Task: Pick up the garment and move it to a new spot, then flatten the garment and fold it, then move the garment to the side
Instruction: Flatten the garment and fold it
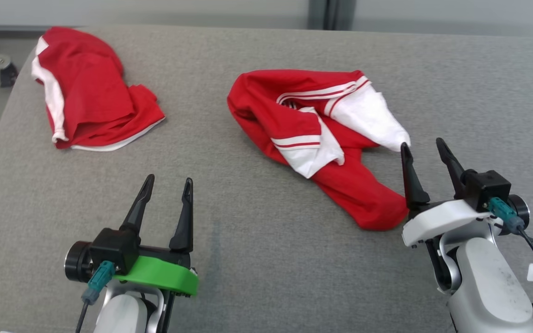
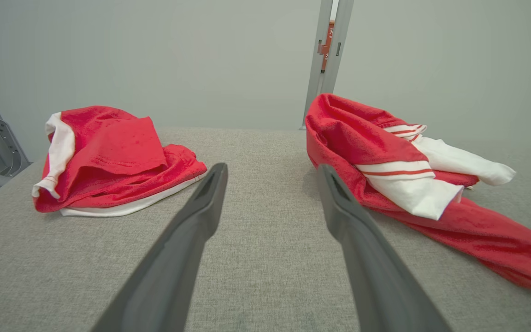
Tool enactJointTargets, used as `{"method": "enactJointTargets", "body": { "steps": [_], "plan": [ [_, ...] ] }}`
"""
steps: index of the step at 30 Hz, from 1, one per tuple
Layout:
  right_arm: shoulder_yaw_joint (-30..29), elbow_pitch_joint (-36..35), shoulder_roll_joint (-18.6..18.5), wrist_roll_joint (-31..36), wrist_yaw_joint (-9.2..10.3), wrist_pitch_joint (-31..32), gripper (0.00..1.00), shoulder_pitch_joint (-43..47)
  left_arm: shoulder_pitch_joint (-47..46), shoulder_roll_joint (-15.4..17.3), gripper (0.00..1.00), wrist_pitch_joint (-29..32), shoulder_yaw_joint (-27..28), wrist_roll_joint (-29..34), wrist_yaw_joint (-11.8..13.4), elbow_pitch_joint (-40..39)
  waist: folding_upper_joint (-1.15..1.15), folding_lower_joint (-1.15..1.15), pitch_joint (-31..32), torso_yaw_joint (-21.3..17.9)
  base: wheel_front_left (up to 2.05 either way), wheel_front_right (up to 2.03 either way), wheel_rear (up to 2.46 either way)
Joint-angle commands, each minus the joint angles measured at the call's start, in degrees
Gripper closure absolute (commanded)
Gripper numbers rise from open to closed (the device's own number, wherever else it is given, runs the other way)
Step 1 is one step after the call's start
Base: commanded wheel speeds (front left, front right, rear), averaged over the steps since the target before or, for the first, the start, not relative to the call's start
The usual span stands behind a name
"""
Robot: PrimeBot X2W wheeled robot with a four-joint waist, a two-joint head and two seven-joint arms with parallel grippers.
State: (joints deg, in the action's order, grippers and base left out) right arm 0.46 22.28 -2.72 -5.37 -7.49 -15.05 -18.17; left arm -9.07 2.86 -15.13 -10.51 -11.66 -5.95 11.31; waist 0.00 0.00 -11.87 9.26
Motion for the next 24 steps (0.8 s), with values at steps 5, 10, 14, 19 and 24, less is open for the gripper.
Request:
{"method": "enactJointTargets", "body": {
  "steps": [5,10,14,19,24],
  "plan": [
    [-1.83,7.79,-0.36,1.15,0.0,-0.2,0.0,-5.03,-1.66,0.07,0.0,-0.03,-1.1,-0.97,0.91,0.18,0.0,0.0,-4.06,5.54,0.0,0.0,0.0],
    [-3.21,12.65,-0.3,1.1,0.0,-0.2,0.0,-8.05,-2.06,0.06,0.0,-0.03,-1.31,-1.49,1.31,0.03,0.0,0.0,-4.94,7.25,0.0,0.0,0.0],
    [-3.81,15.29,-0.3,0.98,0.0,-0.2,1.0,-9.74,-2.41,0.07,0.0,-0.03,-1.5,-1.74,1.63,0.06,0.0,0.0,-5.06,7.81,0.0,0.0,0.0],
    [-3.13,14.73,-0.3,0.97,0.0,-0.2,1.0,-10.21,-1.75,0.07,0.0,-0.03,-1.14,-1.66,2.09,0.46,0.0,0.0,-3.95,7.12,0.0,0.0,0.0],
    [-5.26,8.49,-0.3,1.65,0.0,-0.2,1.0,-8.5,-0.83,0.08,0.0,-0.03,-0.87,-1.78,2.1,0.76,0.0,0.0,-1.41,5.15,0.0,0.0,0.0]
  ]
}}
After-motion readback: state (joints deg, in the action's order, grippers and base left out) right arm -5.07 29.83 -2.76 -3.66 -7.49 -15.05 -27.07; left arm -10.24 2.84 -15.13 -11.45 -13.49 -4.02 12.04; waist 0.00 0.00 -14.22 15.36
